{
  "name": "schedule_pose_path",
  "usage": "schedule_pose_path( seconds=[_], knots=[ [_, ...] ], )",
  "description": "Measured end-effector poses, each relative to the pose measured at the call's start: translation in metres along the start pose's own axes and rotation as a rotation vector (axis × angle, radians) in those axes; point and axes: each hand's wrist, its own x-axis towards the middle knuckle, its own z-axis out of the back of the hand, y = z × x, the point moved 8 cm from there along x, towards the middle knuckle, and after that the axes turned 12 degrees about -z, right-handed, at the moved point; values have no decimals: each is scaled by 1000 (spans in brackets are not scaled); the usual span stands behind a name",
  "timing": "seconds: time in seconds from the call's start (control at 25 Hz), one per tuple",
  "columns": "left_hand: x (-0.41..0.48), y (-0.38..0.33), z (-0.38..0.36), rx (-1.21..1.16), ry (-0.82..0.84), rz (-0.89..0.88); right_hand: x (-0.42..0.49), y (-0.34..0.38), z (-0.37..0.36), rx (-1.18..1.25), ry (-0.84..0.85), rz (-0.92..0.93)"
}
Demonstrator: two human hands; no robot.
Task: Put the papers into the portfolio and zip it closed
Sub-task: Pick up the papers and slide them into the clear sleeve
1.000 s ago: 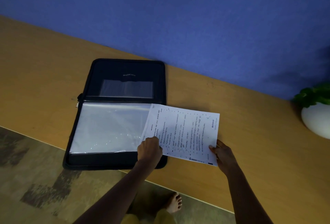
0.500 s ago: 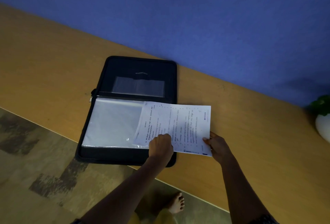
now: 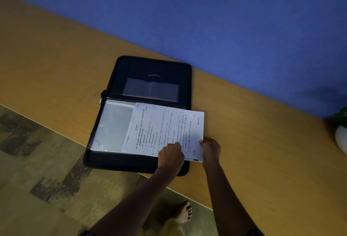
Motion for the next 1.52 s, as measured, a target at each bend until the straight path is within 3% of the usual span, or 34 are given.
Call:
schedule_pose_path(
  seconds=[0.08, 0.24, 0.52, 1.16, 1.52],
  knots=[
    [-1, 1, -1, -26, -15, 1, -7, -10, 10, 41, -128, -10],
    [-2, 0, -1, -62, -19, 6, -15, -14, 7, 31, -174, -18],
    [-2, 1, 3, -43, -53, 7, -30, -4, -37, -81, 20, -28],
    [-7, 11, -1, -97, -56, -28, -49, 14, -80, -310, 235, -6],
    [-9, 42, 13, -184, 30, -68, -54, 4, -65, -310, 146, 43]
  ],
)
